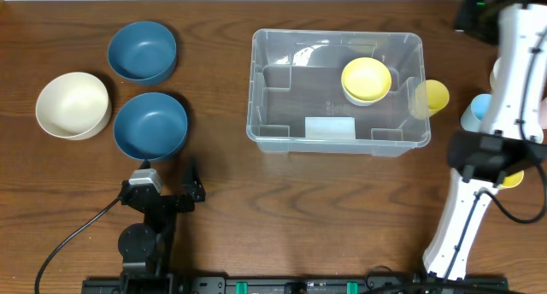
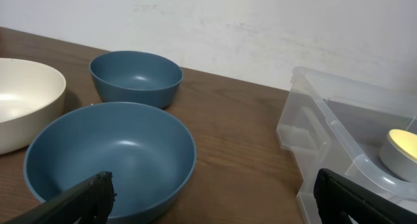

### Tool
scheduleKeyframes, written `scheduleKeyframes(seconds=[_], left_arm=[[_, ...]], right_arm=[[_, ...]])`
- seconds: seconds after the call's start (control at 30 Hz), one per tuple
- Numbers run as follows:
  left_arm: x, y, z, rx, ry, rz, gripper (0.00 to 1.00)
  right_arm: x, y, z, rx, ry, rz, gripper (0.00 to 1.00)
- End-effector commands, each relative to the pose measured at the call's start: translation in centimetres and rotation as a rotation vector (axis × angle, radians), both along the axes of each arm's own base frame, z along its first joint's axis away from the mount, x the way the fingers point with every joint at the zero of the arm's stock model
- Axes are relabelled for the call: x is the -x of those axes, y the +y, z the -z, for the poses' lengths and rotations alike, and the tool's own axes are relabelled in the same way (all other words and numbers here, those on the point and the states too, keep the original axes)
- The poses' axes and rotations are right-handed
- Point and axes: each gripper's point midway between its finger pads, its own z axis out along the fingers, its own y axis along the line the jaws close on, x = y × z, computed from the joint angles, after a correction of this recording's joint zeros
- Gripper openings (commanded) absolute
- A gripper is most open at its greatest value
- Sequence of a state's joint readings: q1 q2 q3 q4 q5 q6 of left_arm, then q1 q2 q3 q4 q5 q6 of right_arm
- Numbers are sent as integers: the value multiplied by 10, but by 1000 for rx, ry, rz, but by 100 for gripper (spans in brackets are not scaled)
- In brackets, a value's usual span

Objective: Pack container
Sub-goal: 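Reach the right gripper to the white cup and grasp it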

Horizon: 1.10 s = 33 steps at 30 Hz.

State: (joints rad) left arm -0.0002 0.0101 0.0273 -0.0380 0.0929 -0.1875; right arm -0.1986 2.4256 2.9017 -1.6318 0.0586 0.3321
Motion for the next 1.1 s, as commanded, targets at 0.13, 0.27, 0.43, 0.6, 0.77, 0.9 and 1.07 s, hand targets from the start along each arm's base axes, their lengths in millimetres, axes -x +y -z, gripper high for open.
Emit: scheduleKeyframes(seconds=[0.13,0.27,0.43,0.6,0.77,0.9,1.07], left_arm=[[0,1,16,9,43,-4,98],[0,1,16,9,42,-4,98],[0,1,16,9,42,-4,98],[0,1,16,9,42,-4,98],[0,1,16,9,42,-4,98],[0,1,16,9,42,-3,98],[0,1,16,9,42,-4,98]], right_arm=[[15,-67,5,-11,-9,199,44],[15,-87,24,-1,23,194,42],[17,-103,72,17,115,208,36],[18,-111,110,2,159,222,37],[21,-122,130,7,172,226,39],[22,-133,140,10,166,207,44],[19,-137,155,43,177,81,54]])
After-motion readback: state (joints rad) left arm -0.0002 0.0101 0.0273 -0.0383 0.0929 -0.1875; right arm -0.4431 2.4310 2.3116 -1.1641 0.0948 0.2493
